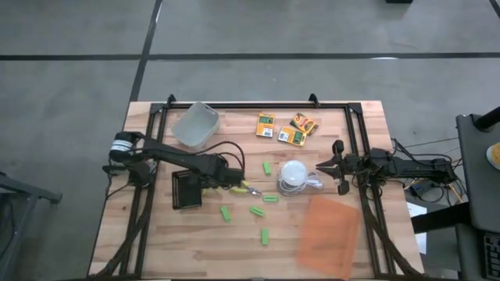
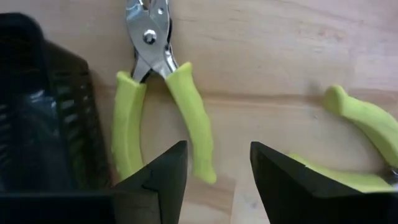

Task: Pick & Place School Supplies
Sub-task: Put the green hole puncher into the gray bin

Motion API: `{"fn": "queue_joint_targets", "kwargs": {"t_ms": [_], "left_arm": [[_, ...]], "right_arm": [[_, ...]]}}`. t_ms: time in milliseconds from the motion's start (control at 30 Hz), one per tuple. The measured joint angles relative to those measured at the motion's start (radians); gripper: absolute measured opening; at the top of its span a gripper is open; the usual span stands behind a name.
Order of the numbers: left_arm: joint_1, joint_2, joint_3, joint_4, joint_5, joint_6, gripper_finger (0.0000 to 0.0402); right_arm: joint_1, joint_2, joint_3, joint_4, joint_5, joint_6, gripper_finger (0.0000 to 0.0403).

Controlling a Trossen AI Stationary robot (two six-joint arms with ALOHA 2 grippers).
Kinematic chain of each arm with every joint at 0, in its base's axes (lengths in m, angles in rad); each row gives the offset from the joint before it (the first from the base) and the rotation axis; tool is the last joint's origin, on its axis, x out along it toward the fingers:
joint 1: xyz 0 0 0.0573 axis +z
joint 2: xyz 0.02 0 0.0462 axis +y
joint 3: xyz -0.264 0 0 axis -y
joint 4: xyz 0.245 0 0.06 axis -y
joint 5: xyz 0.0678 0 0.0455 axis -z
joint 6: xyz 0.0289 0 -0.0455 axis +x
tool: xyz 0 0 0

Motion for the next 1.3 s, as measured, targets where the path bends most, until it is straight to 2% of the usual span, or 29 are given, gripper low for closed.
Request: {"fn": "queue_joint_targets", "kwargs": {"t_ms": [500,667,1033,1167,1300], "left_arm": [[0.0,0.077,0.0,0.038,-0.015,0.004,0.0176],[0.0,0.09,0.001,0.059,-0.016,0.004,0.0147],[0.0,0.093,0.001,0.07,-0.014,0.03,0.0048],[0.0,0.089,0.001,0.075,-0.014,0.052,0.0042],[0.001,0.078,0.009,0.077,-0.005,0.107,0.0057]], "right_arm": [[0.0,0.001,0.0,0.0,0.0,0.0,0.0036],[0.0,0.001,0.0,0.0,0.0,0.0,0.0036],[0.0,0.001,0.0,0.0,0.0,0.0,0.0036],[0.0,0.001,0.0,0.0,0.0,0.0,0.0036],[0.0,0.0,0.0,0.0,0.0,0.0,0.0036]]}}
